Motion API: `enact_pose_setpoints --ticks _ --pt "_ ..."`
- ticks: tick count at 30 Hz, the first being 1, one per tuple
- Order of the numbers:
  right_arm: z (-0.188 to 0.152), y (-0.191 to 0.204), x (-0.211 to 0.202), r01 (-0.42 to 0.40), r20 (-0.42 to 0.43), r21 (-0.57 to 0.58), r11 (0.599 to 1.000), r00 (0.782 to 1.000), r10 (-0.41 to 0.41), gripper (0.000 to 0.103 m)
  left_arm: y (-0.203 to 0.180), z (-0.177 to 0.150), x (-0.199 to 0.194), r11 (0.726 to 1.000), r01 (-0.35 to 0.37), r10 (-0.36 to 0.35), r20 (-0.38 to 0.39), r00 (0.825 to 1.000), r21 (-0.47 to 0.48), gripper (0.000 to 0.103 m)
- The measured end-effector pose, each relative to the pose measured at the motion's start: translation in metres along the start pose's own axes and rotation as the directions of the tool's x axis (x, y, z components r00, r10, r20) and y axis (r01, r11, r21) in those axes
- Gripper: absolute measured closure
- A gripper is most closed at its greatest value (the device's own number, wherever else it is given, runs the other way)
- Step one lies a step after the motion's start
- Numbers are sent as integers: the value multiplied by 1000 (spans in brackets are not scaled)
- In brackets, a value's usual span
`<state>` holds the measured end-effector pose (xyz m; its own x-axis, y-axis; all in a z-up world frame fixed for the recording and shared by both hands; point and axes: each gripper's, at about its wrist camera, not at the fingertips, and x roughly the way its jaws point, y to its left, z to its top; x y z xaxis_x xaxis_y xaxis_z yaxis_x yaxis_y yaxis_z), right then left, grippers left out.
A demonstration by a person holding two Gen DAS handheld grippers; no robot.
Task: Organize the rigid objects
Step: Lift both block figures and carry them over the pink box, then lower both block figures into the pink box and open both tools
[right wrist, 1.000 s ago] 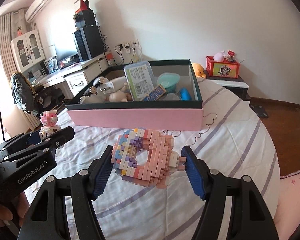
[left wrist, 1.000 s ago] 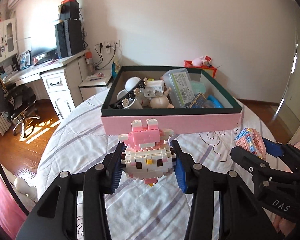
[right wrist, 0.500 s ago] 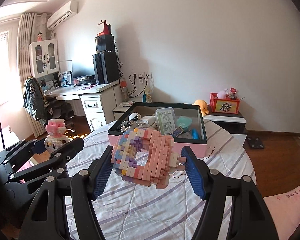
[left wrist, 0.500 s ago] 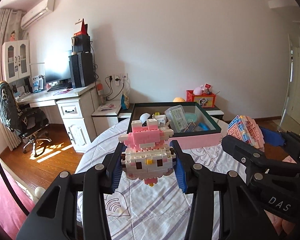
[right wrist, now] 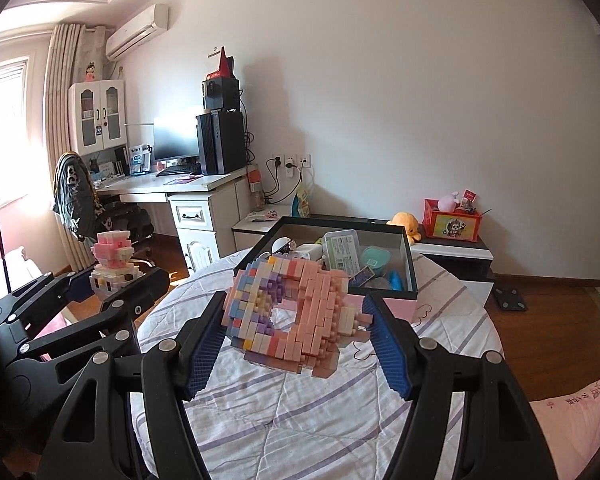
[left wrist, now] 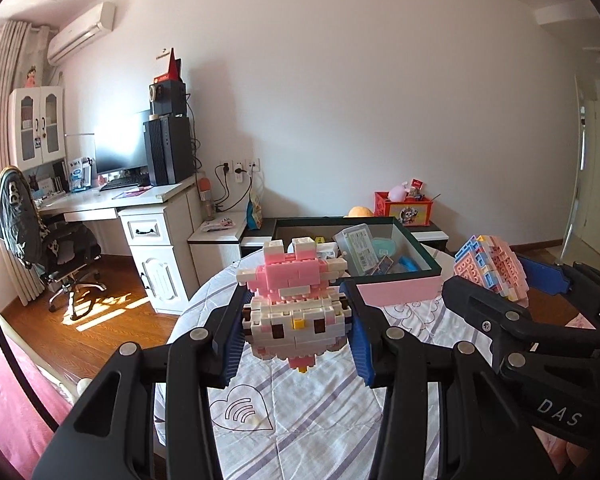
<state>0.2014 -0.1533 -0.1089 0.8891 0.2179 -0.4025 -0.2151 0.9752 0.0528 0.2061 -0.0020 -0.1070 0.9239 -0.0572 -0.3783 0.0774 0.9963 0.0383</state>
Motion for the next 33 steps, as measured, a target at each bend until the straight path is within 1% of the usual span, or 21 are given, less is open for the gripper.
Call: enact_pose_setpoints --ticks 7,11,16,18,19,22,26,29,30,32,33 --pt "2 -9 23 -3 -30 -4 1000 1000 2 34 -4 4 24 1000 0 1 -25 1000 22 58" --pt "9 -17 42 3 -36 -9 1000 999 -3 34 -8 14 50 998 12 -10 -31 999 58 58" --pt "23 -31 80 18 -54 -26 999 998 -20 34 -15 34 98 995 32 -28 -49 998 91 58" --pt "30 -38 98 24 -61 -39 999 998 -26 34 -18 43 121 993 60 -54 -58 997 101 58" --pt "34 -43 108 27 -67 -39 999 997 -29 34 -20 46 137 992 68 -59 -76 995 109 58" --pt "43 -59 141 52 -88 -50 997 994 -57 34 -18 55 182 993 55 -41 -121 992 109 58" --pt "44 -87 193 98 -153 -50 994 983 -104 34 -13 57 249 994 43 -21 -220 975 96 58" --pt "37 -106 224 126 -217 -45 991 967 -133 34 -13 49 289 992 39 -1 -301 954 120 58" --pt "35 -109 231 130 -229 -46 990 964 -137 34 -14 47 298 991 43 -2 -312 950 124 58" --pt "31 -112 246 125 -262 -55 991 956 -135 34 -16 44 311 989 33 17 -327 945 147 58" --pt "30 -112 253 121 -269 -59 991 954 -132 34 -18 44 315 988 30 20 -320 947 151 58"
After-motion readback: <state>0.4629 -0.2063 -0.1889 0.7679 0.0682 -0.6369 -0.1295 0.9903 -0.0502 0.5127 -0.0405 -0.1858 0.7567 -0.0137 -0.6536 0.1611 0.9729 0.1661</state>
